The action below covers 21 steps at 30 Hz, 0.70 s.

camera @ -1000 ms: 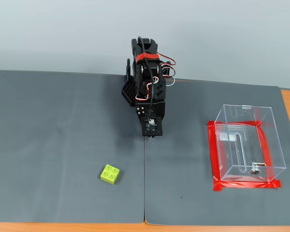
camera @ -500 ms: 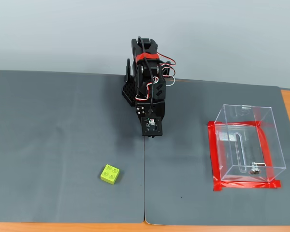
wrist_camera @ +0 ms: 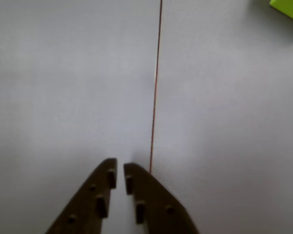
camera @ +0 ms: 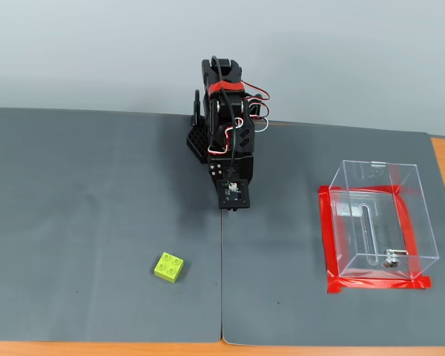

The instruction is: Pick the green lego block and place it into the transparent box

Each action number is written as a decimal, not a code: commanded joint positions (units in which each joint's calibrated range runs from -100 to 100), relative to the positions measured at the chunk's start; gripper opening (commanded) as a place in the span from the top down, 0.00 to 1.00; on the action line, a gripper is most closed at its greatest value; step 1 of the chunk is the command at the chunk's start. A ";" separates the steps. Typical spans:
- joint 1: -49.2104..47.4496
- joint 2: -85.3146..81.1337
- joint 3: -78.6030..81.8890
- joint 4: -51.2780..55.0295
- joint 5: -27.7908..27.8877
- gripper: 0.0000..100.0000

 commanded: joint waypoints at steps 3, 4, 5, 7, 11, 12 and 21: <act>0.35 0.25 -2.66 -0.02 0.03 0.98; 0.35 0.76 -2.66 -0.37 0.08 0.98; 0.50 0.85 -2.75 -0.37 -0.02 0.98; 0.87 0.93 -2.75 -0.46 -0.18 0.98; 0.95 3.47 -3.74 -0.54 -0.02 0.98; 0.87 5.17 -4.46 -0.54 -0.18 0.98; 0.35 24.67 -13.78 -12.18 0.18 0.98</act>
